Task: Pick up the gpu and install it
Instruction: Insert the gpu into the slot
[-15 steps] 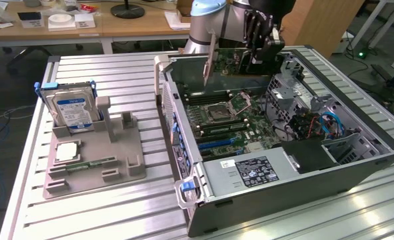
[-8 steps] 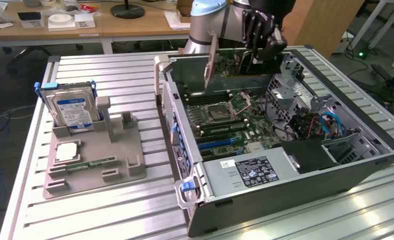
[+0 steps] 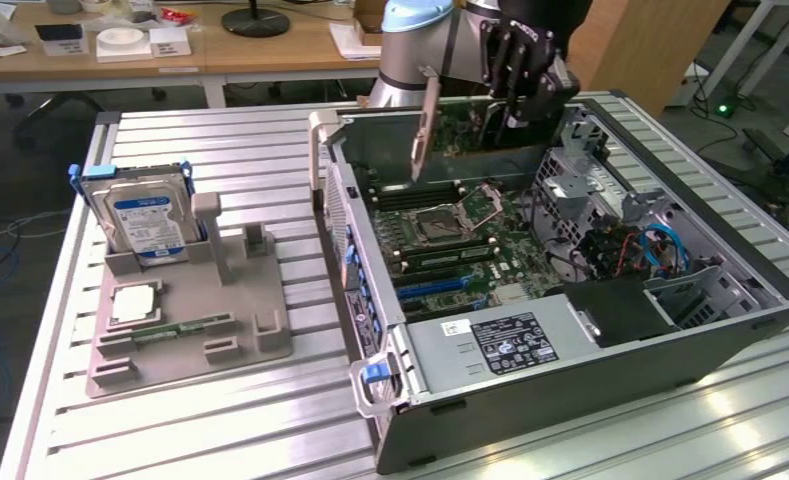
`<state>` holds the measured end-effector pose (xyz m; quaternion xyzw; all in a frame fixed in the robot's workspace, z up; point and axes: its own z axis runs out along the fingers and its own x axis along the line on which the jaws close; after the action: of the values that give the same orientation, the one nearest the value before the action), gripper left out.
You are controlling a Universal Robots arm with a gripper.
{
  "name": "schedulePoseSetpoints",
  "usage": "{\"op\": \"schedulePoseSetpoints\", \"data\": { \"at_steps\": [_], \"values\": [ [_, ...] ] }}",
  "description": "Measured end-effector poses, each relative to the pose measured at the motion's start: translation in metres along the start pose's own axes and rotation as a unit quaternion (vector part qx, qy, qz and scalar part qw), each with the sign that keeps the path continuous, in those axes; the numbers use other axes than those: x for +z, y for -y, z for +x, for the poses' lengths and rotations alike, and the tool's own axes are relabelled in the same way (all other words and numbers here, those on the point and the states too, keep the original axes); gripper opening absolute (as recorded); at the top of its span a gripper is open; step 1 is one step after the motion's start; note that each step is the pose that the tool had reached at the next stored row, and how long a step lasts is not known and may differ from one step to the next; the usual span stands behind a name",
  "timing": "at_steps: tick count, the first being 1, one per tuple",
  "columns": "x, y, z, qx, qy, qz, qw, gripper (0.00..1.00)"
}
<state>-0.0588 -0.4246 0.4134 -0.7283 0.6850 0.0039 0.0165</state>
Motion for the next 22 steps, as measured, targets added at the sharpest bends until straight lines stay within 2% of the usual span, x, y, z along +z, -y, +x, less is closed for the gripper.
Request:
{"op": "schedulePoseSetpoints", "data": {
  "at_steps": [3, 5, 11, 22],
  "values": [
    [0.0004, 0.0000, 0.000, -0.008, -0.0009, -0.0001, 1.0000, 0.28],
    [0.0013, 0.0000, 0.000, -0.007, -0.0018, 0.0014, 1.0000, 0.28],
    [0.0064, -0.0001, 0.000, 0.037, -0.0028, 0.0028, 0.9993, 0.28],
    [0.0146, -0.0003, 0.001, 0.039, -0.0028, 0.0028, 0.9992, 0.28]
  ]
}}
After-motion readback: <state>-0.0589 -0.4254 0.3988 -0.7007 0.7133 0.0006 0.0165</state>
